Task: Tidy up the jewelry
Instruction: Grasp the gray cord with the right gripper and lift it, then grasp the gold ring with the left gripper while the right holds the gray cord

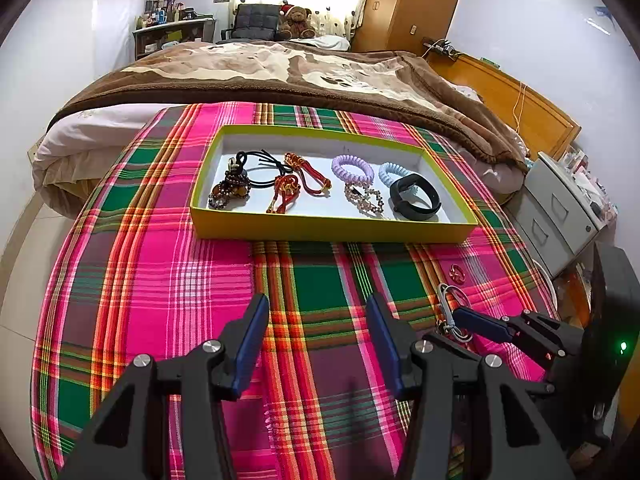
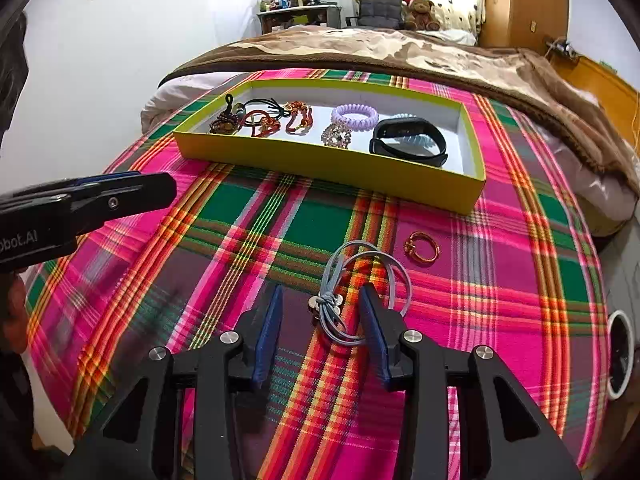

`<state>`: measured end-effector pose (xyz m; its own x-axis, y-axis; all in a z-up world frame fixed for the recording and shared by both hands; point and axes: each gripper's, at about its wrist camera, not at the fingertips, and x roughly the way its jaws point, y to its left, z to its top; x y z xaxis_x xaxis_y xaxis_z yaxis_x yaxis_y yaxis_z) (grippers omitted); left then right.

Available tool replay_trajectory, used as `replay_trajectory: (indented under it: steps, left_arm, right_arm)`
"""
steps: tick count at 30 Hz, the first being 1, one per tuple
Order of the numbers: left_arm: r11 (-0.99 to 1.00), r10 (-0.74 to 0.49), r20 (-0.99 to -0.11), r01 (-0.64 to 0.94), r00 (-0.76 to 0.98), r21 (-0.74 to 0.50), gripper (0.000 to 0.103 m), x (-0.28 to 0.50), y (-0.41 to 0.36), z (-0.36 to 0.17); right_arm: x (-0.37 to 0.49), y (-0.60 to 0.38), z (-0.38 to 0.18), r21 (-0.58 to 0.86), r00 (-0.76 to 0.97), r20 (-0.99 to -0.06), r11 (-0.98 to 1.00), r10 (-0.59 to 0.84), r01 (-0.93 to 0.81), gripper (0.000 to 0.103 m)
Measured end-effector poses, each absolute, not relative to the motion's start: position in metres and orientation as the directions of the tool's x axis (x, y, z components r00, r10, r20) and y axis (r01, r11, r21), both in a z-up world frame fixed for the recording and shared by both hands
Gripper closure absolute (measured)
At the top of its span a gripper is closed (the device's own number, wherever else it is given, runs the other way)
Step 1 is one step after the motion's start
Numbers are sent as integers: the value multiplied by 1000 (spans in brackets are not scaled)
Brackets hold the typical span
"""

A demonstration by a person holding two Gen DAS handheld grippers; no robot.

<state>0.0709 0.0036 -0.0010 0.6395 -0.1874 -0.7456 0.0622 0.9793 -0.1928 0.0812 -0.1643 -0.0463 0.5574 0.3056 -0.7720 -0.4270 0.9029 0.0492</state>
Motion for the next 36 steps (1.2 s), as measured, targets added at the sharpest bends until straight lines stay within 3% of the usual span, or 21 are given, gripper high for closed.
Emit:
replay_trajectory:
  steps: [3,20,36]
  left_arm:
    - [979,-190,-750,66,634,-192,51,72,0,-2]
    - [967,-255,-749,169,612,-191,51,87,-55,0]
    - [935,-288,-788,339,545,-107,51,120,-130,-24]
  right_arm:
    - [79,-161,-47,22,561,-776,902,287,-430,85]
    - [60,-233,-7,95,679,-670,942,300,-322,86]
    - [68,-285,-4,115,709,-660,966,248,-230,86]
